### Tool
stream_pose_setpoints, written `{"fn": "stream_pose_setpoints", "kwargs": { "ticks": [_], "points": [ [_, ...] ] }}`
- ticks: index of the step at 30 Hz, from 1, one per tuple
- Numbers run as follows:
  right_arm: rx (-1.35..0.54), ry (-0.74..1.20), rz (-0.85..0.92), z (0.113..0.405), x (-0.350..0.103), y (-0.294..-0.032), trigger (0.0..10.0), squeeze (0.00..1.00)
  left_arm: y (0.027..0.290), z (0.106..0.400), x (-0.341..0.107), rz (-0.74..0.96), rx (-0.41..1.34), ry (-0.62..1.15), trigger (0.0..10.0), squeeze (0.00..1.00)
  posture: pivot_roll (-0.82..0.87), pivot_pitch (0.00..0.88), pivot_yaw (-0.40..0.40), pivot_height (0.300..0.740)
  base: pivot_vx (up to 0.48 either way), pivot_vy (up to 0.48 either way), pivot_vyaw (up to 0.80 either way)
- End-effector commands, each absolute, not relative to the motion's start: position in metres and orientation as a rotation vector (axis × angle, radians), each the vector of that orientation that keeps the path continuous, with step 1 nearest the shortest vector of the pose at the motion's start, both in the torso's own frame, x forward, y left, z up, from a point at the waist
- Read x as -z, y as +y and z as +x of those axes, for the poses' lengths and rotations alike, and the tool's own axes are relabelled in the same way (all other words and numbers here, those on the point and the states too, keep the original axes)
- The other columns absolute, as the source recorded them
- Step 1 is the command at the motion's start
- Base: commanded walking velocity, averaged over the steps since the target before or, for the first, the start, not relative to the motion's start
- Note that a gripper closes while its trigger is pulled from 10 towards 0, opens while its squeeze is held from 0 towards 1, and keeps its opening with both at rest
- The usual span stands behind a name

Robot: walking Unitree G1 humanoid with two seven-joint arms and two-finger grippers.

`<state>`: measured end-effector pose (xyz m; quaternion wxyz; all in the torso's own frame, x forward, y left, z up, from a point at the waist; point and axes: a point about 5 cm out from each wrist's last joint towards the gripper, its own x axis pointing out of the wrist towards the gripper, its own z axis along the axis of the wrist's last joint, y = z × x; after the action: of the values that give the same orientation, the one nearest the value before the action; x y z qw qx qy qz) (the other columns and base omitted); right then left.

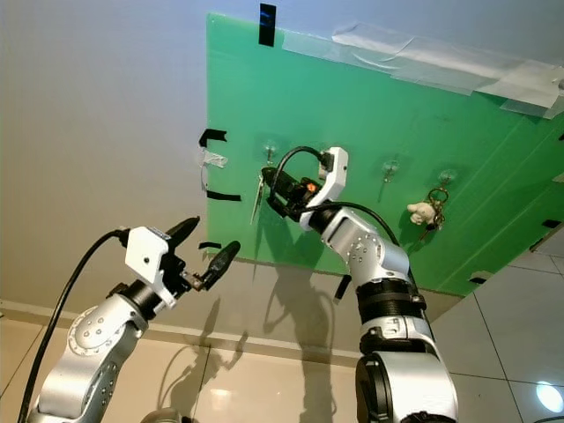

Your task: Hang keys on a hook

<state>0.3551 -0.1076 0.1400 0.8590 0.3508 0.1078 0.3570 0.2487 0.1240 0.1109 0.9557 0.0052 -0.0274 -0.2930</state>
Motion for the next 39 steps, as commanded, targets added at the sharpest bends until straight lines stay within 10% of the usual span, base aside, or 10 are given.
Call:
{"fn": "stream_pose_setpoints", "kwargs": {
  "ticks": [1,13,39],
  "points": [
    [-0.741,0.205,0.746,0.360,-0.147,-0.113,10.0,0.00,0.120,0.247,-0.112,0.012,0.605,-0.063,10.0,0.00,0.16,0.000,-0.143,0.740,0.000,0.000,0.00],
    [-0.844,0.080,0.433,0.349,-0.165,-0.104,10.0,0.00,0.121,0.246,-0.112,0.006,0.601,-0.074,10.0,0.00,0.16,0.000,-0.145,0.740,0.000,0.000,0.00],
    [-0.711,0.137,0.690,0.365,-0.157,-0.123,10.0,0.00,0.120,0.242,-0.109,0.007,0.629,-0.065,10.0,0.00,0.17,0.000,-0.134,0.740,0.000,0.000,0.00]
  ]
}}
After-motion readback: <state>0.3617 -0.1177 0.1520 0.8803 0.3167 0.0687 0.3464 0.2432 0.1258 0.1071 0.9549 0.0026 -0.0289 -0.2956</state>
